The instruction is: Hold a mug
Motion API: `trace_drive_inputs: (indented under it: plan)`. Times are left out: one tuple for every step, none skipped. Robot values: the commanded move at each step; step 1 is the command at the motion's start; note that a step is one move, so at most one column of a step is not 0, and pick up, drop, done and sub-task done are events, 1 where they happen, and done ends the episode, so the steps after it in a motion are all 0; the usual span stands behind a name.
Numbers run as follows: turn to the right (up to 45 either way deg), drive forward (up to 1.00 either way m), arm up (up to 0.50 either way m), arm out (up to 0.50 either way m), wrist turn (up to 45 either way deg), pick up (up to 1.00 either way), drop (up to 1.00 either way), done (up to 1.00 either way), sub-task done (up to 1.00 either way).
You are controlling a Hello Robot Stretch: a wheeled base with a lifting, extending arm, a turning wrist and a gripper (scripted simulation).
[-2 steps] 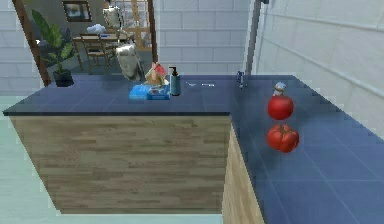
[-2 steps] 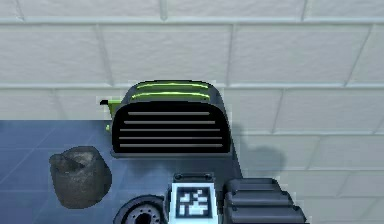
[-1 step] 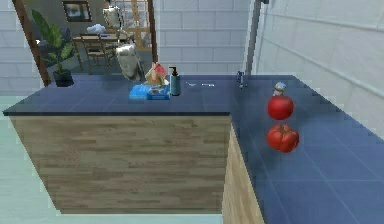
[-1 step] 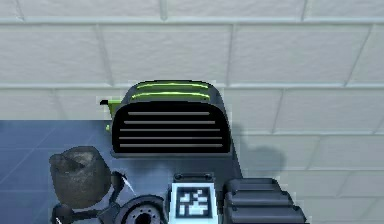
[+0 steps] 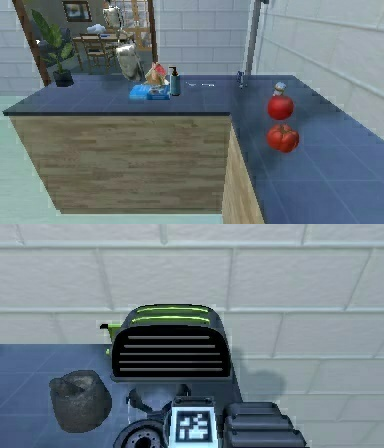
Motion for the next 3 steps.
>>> trace_drive_inputs:
  plan:
    - [0.0, 0.00, -0.16, 0.00, 0.0, 0.00, 0.00, 0.00, 0.00]
    - [0.0, 0.00, 0.00, 0.00, 0.0, 1.00, 0.00, 0.00, 0.00]
    - [0.0, 0.00, 0.10, 0.00, 0.0, 0.00, 0.00, 0.00, 0.00]
